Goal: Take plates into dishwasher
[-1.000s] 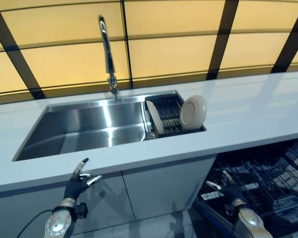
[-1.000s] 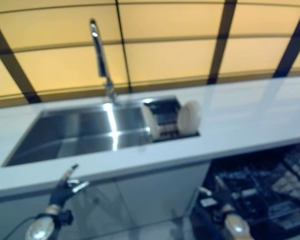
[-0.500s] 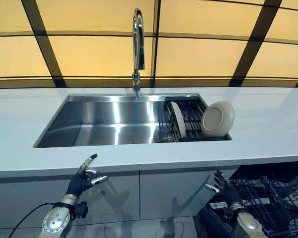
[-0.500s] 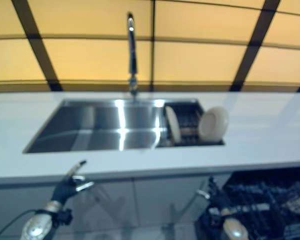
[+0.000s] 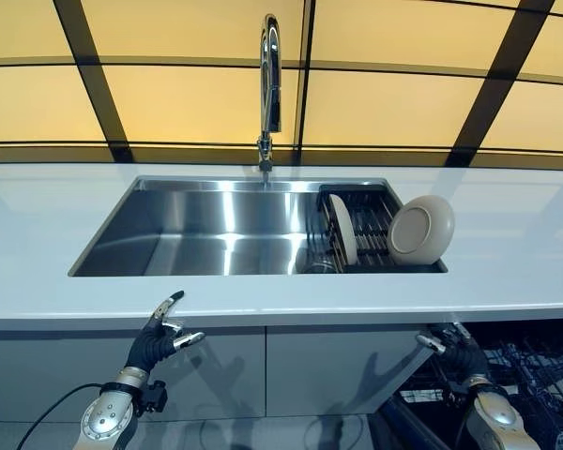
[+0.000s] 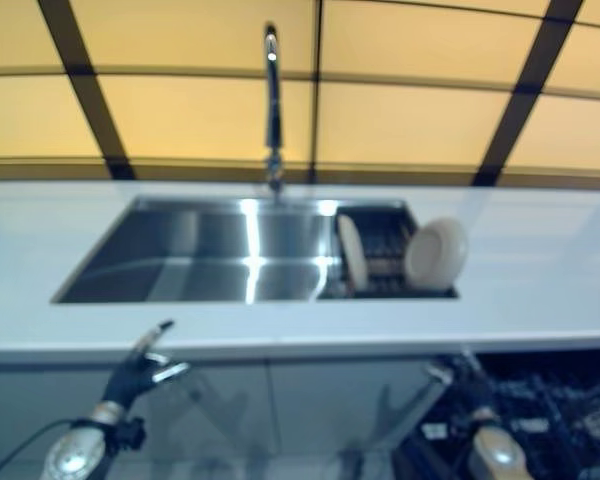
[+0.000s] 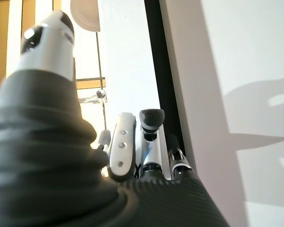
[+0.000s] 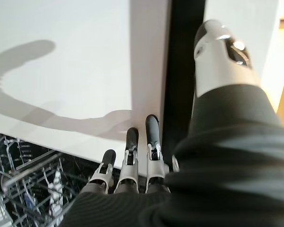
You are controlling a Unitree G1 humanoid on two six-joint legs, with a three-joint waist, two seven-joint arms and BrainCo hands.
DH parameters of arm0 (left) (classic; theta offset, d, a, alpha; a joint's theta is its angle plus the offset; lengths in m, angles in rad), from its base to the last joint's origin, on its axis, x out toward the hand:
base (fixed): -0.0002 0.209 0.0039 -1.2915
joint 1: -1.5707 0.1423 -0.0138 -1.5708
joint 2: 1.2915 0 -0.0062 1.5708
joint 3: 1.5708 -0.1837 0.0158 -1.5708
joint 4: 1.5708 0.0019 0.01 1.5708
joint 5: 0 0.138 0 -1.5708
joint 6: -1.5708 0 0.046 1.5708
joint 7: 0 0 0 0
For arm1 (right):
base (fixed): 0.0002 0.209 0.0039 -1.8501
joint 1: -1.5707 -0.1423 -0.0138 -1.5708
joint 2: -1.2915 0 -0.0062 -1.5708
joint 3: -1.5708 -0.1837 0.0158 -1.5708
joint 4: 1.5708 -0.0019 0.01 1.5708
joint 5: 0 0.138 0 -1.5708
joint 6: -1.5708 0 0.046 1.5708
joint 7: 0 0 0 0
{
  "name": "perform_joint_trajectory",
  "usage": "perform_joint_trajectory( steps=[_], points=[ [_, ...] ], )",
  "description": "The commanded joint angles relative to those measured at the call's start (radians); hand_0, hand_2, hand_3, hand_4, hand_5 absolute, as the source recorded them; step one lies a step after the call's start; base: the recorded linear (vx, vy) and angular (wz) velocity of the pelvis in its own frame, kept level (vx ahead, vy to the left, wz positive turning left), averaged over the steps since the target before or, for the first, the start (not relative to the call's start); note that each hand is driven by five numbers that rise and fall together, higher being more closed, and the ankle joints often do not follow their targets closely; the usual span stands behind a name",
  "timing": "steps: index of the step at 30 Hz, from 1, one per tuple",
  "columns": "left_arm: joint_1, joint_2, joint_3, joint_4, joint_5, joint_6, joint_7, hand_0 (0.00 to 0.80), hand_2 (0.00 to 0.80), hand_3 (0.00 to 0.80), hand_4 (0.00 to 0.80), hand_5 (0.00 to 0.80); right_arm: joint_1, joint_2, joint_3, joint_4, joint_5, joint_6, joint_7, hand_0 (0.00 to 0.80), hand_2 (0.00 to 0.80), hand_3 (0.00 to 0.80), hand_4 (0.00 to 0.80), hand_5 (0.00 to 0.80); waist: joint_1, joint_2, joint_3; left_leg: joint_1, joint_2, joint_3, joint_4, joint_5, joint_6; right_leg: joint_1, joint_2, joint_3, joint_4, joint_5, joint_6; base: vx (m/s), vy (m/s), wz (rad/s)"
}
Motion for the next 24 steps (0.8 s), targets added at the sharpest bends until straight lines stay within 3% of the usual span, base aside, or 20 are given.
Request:
perform_joint_trajectory(
  steps=[1, 16, 18, 19, 20, 21, 23, 24],
  points=[
    [-0.175, -0.001, 0.075, 0.043, -0.005, -0.021, 0.064, 0.000, 0.000, 0.000, 0.000, 0.000, -0.123, -0.087, -0.078, -0.140, 0.023, -0.111, -0.013, 0.000, 0.000, 0.000, 0.000, 0.000, -0.056, -0.019, -0.048, 0.080, 0.037, -0.004, 0.001, 0.005, -0.005, 0.029, -0.030, -0.001, -0.025, 0.061, 0.044, -0.036, 0.011, -0.02],
    [-0.212, 0.009, 0.061, 0.136, 0.008, 0.024, 0.111, 0.000, 0.000, 0.000, 0.000, 0.000, -0.141, -0.208, -0.202, -0.183, 0.027, -0.065, -0.073, 0.000, 0.000, 0.000, 0.000, 0.000, -0.097, -0.023, -0.063, 0.106, 0.042, 0.033, 0.001, -0.010, -0.006, 0.031, -0.024, 0.031, -0.025, 0.060, 0.047, -0.015, 0.012, 0.00],
    [-0.223, 0.008, 0.058, 0.152, 0.011, 0.019, 0.111, 0.000, 0.000, 0.000, 0.000, 0.000, -0.137, -0.218, -0.192, -0.167, 0.027, 0.007, -0.008, 0.000, 0.000, 0.000, 0.000, 0.000, -0.102, -0.026, -0.065, 0.106, 0.043, 0.038, 0.001, -0.011, -0.008, 0.028, -0.024, 0.034, -0.024, 0.060, 0.049, -0.004, 0.009, 0.02],
    [-0.229, 0.006, 0.059, 0.160, 0.013, 0.015, 0.113, 0.000, 0.000, 0.000, 0.000, 0.000, -0.122, -0.224, -0.170, -0.144, 0.023, 0.116, 0.061, 0.000, 0.000, 0.000, 0.000, 0.000, -0.107, -0.030, -0.066, 0.106, 0.043, 0.041, 0.001, -0.011, -0.008, 0.025, -0.024, 0.037, -0.024, 0.061, 0.049, -0.013, 0.022, -0.07],
    [-0.229, 0.006, 0.061, 0.158, 0.013, 0.016, 0.113, 0.000, 0.000, 0.000, 0.000, 0.000, -0.116, -0.226, -0.162, -0.137, 0.015, 0.139, 0.077, 0.000, 0.000, 0.000, 0.000, 0.000, -0.108, -0.031, -0.066, 0.106, 0.043, 0.042, 0.001, -0.010, -0.008, 0.024, -0.024, 0.037, -0.024, 0.061, 0.049, -0.019, 0.024, -0.12],
    [-0.222, 0.009, 0.067, 0.149, 0.013, 0.017, 0.114, 0.000, 0.000, 0.000, 0.000, 0.000, -0.086, -0.230, -0.134, -0.101, -0.033, 0.216, 0.138, 0.000, 0.000, 0.000, 0.000, 0.000, -0.113, -0.036, -0.065, 0.106, 0.045, 0.046, 0.001, -0.009, -0.007, 0.022, -0.025, 0.038, -0.022, 0.063, 0.050, -0.012, 0.013, -0.12],
    [-0.216, 0.010, 0.070, 0.141, 0.015, 0.019, 0.114, 0.000, 0.000, 0.000, 0.000, 0.000, -0.066, -0.234, -0.112, -0.071, -0.047, 0.263, 0.186, 0.000, 0.000, 0.000, 0.000, 0.000, -0.114, -0.039, -0.064, 0.107, 0.046, 0.047, 0.001, -0.007, -0.007, 0.021, -0.025, 0.037, -0.021, 0.064, 0.049, -0.011, 0.007, -0.20],
    [-0.212, 0.011, 0.068, 0.130, 0.021, 0.022, 0.117, 0.000, 0.000, 0.000, 0.000, 0.000, -0.046, -0.235, -0.073, -0.017, -0.096, 0.328, 0.265, 0.000, 0.000, 0.000, 0.000, 0.000, -0.114, -0.045, -0.059, 0.107, 0.046, 0.047, 0.001, -0.006, -0.006, 0.020, -0.025, 0.037, -0.019, 0.065, 0.048, -0.009, -0.002, -0.26]
  ],
)
